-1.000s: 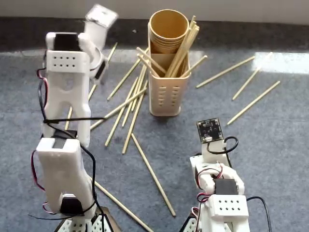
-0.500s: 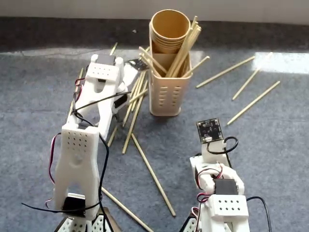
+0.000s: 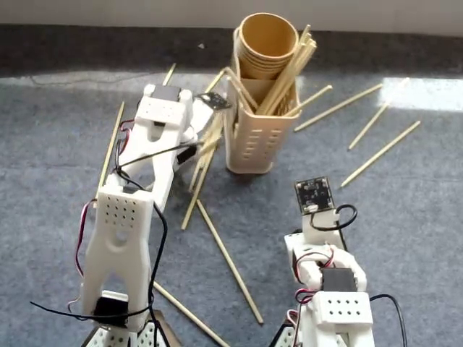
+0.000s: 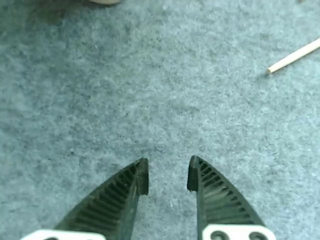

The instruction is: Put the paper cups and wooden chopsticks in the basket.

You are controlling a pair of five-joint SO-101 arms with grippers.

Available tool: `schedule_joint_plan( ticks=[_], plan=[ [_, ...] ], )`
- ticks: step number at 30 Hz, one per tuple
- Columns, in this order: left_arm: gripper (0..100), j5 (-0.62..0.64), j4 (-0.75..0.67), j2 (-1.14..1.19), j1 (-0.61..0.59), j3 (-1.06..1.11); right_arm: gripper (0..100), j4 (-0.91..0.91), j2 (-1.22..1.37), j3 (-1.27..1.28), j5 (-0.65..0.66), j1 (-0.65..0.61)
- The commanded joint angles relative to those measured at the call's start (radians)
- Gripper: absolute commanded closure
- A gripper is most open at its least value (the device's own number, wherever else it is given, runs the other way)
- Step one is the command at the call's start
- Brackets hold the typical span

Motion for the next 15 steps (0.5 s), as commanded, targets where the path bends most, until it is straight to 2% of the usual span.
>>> schedule_joint_plan(
  ticks=[1, 9, 15],
  plan=[
    [99, 0.072, -0.038, -0.018, -0.084, -0.094, 85.5, -0.018, -0.012, -0.004, 0.012, 0.007],
    [100, 0.166, 0.063, -0.116, -0.228, -0.398, 85.5, -0.018, -0.012, -0.004, 0.012, 0.007],
    [100, 0.295, 0.072, -0.220, -0.232, -0.625, 85.5, -0.018, -0.012, -0.004, 0.011, 0.007]
  ],
)
